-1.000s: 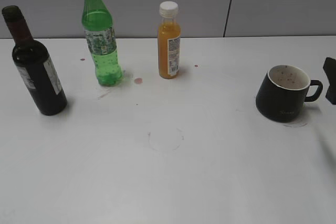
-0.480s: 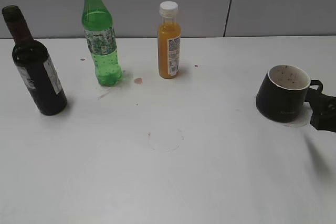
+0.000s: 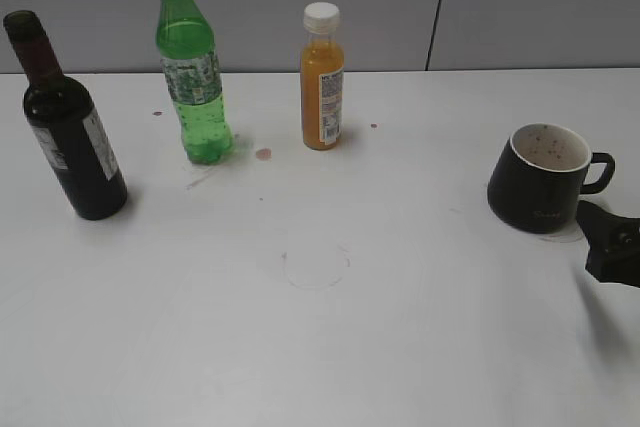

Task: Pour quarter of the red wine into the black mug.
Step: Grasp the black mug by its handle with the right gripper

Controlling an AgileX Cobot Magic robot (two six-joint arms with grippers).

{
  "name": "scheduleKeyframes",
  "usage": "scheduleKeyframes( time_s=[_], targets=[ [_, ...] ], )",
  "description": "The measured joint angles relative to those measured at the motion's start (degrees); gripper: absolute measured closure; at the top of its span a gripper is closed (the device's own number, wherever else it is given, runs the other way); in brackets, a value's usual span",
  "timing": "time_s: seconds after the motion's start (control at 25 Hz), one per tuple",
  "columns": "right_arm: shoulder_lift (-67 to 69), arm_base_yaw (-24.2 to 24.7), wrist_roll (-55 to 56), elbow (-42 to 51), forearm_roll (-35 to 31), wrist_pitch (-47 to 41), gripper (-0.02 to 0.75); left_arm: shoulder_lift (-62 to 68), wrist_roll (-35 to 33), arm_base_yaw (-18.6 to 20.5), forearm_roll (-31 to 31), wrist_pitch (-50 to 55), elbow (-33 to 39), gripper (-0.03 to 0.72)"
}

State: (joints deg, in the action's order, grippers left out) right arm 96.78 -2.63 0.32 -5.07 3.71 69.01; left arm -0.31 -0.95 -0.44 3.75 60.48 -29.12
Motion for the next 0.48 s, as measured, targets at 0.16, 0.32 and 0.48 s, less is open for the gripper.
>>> scheduleKeyframes(
  time_s=[0.16,0.32,0.48],
  targets=[
    [1.3,0.0,0.3,0.2,0.0,0.1,0.153,0.0,0.0,0.0,0.0,0.0,0.0,0.099],
    [4.1,0.0,0.5,0.2,0.0,0.2,0.153,0.0,0.0,0.0,0.0,0.0,0.0,0.099],
    [6.3,0.0,0.5,0.2,0.5,0.2,0.154,0.0,0.0,0.0,0.0,0.0,0.0,0.099]
  ],
)
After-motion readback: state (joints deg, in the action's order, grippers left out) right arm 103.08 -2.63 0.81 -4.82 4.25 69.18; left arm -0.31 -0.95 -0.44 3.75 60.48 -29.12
